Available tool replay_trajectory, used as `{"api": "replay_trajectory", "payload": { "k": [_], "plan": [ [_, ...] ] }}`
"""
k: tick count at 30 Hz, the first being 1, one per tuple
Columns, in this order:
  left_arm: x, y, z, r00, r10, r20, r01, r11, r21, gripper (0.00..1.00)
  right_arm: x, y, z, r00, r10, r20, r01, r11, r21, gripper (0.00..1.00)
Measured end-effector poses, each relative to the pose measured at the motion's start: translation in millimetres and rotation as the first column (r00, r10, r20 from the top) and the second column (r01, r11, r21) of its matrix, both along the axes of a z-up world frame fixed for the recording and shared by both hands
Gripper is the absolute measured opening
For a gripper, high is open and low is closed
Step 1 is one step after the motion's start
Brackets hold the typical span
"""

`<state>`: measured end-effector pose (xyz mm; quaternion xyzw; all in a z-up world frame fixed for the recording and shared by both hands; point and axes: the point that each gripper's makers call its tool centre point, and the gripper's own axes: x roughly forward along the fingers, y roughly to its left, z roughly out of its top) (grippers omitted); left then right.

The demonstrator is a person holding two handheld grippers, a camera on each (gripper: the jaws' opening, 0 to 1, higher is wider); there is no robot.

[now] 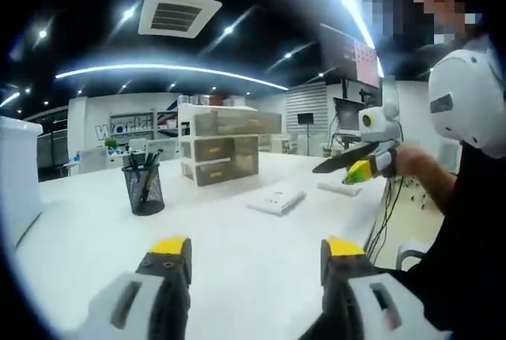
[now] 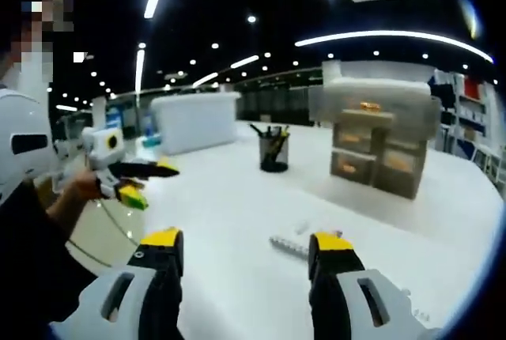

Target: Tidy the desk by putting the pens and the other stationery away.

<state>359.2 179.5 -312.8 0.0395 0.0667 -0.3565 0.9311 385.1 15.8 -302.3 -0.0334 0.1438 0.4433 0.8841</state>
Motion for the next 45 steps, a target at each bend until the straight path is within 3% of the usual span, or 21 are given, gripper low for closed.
{"api": "replay_trajectory", "payload": {
  "k": [19,27,45],
  "plan": [
    [-6.3,0,-2.3,1.000,-0.004,0.002,0.004,1.000,0.022,0.65,12,33,-18.3,0.999,0.013,0.047,-0.009,0.997,-0.083,0.52],
    [-9.6,1,-3.5,1.000,-0.008,-0.005,0.009,1.000,0.012,0.64,18,43,-31.0,1.000,0.007,0.007,-0.007,0.998,-0.069,0.50],
    [-11.0,2,-8.8,1.000,-0.009,-0.020,0.010,1.000,0.008,0.64,33,39,-57.6,0.998,-0.052,0.024,0.056,0.983,-0.175,0.40]
  ]
}}
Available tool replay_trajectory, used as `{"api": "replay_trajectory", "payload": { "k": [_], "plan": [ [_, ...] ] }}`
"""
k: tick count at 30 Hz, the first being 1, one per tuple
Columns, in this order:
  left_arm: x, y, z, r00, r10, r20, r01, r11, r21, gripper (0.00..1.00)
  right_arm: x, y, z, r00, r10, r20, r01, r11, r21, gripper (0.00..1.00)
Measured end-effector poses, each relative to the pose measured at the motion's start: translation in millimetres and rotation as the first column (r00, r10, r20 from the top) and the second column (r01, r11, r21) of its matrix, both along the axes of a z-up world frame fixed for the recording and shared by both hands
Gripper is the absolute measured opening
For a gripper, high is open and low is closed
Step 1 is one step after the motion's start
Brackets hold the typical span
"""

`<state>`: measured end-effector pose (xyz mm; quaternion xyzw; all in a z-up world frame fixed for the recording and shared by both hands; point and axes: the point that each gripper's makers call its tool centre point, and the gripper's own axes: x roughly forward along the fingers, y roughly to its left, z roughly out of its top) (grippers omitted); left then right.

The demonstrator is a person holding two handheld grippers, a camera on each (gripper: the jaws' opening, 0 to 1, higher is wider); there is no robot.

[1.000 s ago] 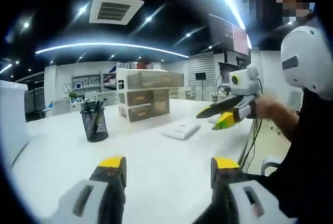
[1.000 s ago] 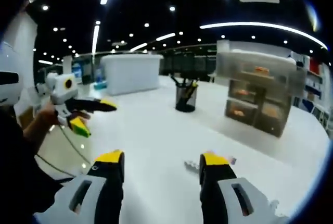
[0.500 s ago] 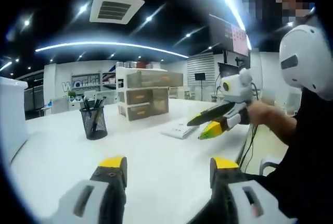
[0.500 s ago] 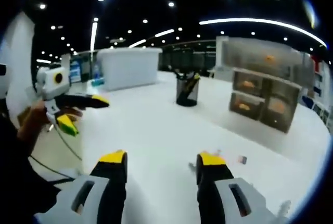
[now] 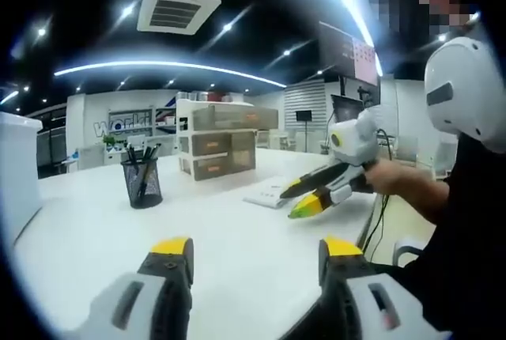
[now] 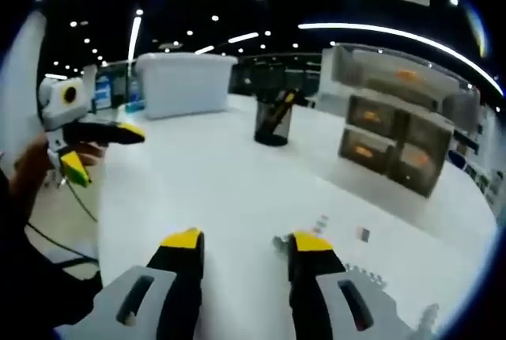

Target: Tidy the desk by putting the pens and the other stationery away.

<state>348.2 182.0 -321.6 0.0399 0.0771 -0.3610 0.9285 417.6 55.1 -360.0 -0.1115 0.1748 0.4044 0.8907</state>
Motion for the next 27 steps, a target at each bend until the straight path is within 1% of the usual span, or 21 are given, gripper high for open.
{"api": "replay_trajectory", "payload": {
  "k": [4,9,12,27],
  "plan": [
    [-0.5,-2,0.4,1.000,-0.007,-0.002,0.007,1.000,-0.009,0.64,4,-5,-0.1,1.000,-0.019,0.013,0.019,1.000,-0.018,0.34],
    [-0.9,-3,-0.6,1.000,-0.010,-0.006,0.010,1.000,-0.009,0.64,6,-8,-0.1,0.999,-0.037,0.023,0.038,0.999,-0.029,0.33],
    [-1.0,-3,-1.1,1.000,-0.011,-0.007,0.010,1.000,-0.010,0.63,7,-11,-1.8,0.998,-0.045,0.032,0.046,0.998,-0.051,0.32],
    [-1.5,-6,-3.1,1.000,-0.017,-0.015,0.017,1.000,-0.009,0.63,10,-16,-1.9,0.997,-0.071,0.031,0.072,0.997,-0.041,0.30]
  ]
}}
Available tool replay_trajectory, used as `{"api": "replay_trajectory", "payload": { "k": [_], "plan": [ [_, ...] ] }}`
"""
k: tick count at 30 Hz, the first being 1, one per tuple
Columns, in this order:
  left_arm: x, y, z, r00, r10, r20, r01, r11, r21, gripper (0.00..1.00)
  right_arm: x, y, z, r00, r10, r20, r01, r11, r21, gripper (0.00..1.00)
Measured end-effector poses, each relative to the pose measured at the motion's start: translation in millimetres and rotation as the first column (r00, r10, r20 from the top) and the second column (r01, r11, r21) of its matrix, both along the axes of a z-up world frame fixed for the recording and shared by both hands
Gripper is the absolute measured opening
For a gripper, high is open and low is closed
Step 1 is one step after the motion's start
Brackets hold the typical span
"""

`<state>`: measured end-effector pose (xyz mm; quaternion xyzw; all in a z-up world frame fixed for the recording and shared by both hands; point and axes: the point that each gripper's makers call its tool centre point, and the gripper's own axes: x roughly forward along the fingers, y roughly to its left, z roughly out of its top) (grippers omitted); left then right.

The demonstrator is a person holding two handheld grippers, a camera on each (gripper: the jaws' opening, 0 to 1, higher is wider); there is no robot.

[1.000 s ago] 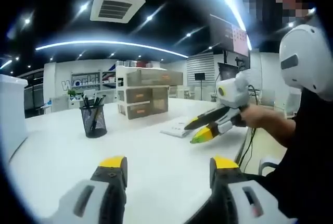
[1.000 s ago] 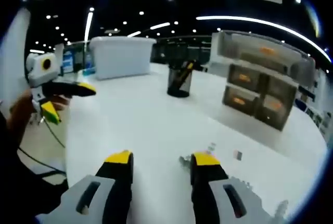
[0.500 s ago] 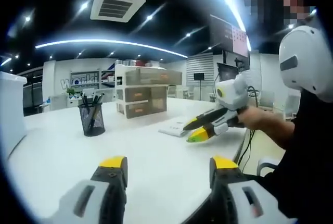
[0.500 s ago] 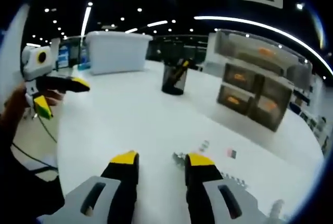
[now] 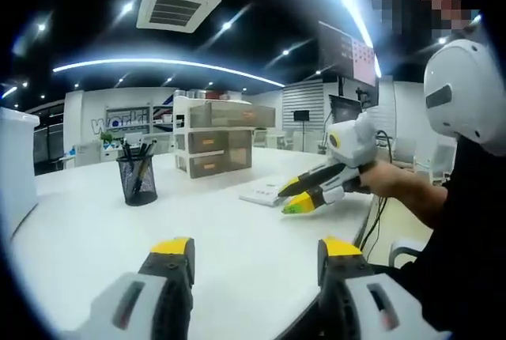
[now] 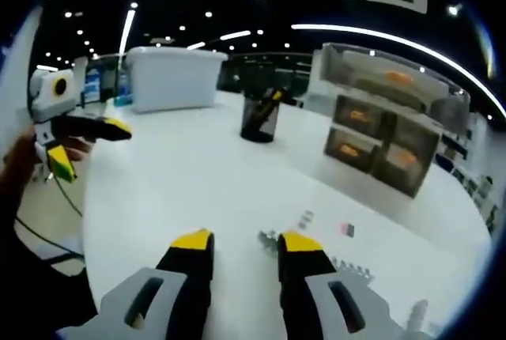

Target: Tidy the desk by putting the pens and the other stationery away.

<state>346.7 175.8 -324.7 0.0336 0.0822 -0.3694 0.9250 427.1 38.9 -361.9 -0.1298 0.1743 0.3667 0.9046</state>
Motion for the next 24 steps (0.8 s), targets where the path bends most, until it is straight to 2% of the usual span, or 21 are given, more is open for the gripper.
{"api": "replay_trajectory", "payload": {
  "k": [11,20,22,23,24],
  "plan": [
    [0.6,-3,-0.6,1.000,-0.007,-0.004,0.007,1.000,0.003,0.62,0,-13,-0.1,1.000,-0.027,0.010,0.028,1.000,-0.014,0.30],
    [2.4,-7,-0.8,1.000,-0.017,-0.008,0.017,1.000,0.006,0.62,0,-29,-0.7,0.998,-0.061,0.013,0.061,0.998,-0.019,0.26],
    [2.9,-8,-0.8,1.000,-0.019,-0.009,0.019,1.000,0.006,0.62,-1,-35,-9.5,0.997,-0.073,-0.016,0.072,0.996,-0.054,0.26],
    [3.1,-8,-0.7,1.000,-0.020,-0.008,0.020,1.000,0.005,0.62,-9,-34,-19.4,0.994,-0.072,-0.080,0.068,0.997,-0.043,0.25],
    [3.3,-9,-0.5,1.000,-0.021,-0.008,0.022,1.000,0.005,0.62,1,-37,-15.4,0.996,-0.076,-0.035,0.075,0.997,-0.029,0.25]
  ]
}}
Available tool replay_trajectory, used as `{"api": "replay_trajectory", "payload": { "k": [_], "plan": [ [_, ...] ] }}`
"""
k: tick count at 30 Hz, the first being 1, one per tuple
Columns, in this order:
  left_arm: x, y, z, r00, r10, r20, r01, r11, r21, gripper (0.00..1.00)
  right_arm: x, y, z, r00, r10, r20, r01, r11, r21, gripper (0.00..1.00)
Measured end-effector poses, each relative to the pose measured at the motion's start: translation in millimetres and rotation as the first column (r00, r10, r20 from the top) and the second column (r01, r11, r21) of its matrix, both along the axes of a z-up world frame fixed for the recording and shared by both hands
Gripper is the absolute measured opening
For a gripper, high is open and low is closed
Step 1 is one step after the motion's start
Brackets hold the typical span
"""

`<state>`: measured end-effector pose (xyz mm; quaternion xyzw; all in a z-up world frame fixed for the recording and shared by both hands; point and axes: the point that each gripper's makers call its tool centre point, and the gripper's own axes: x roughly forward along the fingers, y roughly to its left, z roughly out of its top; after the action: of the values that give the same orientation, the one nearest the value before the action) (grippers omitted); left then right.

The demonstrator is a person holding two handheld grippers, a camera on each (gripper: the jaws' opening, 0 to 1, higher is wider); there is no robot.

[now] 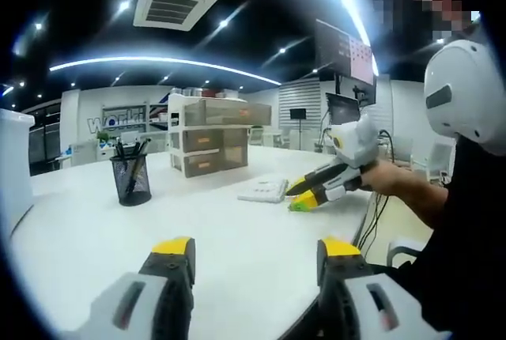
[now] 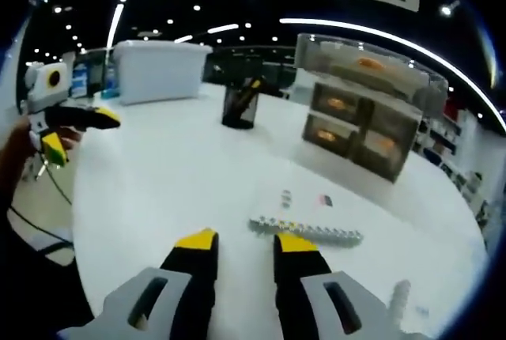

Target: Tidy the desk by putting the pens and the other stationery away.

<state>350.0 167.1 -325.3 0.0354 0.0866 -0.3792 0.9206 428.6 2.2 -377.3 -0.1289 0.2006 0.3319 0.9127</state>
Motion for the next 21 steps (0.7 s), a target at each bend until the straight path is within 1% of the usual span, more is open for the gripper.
{"api": "replay_trajectory", "payload": {
  "k": [1,6,12,15,21],
  "plan": [
    [0.1,0,0.1,1.000,-0.001,0.000,0.001,1.000,0.001,0.62,2,1,-0.5,1.000,0.002,0.006,-0.002,1.000,0.013,0.24],
    [0.1,-2,0.2,1.000,-0.005,-0.002,0.005,1.000,0.004,0.62,8,0,-4.6,1.000,0.003,0.015,-0.004,1.000,0.010,0.22],
    [-0.1,-2,0.0,1.000,-0.004,-0.004,0.004,1.000,0.005,0.62,14,-1,-3.1,1.000,-0.007,0.016,0.007,0.999,0.032,0.20],
    [0.1,-2,-0.4,1.000,-0.004,-0.006,0.004,1.000,0.006,0.62,18,-4,-2.4,0.999,-0.028,0.020,0.027,0.999,0.041,0.18],
    [0.9,-2,-0.9,1.000,-0.006,-0.009,0.006,1.000,0.005,0.62,24,-14,3.6,0.995,-0.092,0.029,0.089,0.991,0.103,0.12]
  ]
}}
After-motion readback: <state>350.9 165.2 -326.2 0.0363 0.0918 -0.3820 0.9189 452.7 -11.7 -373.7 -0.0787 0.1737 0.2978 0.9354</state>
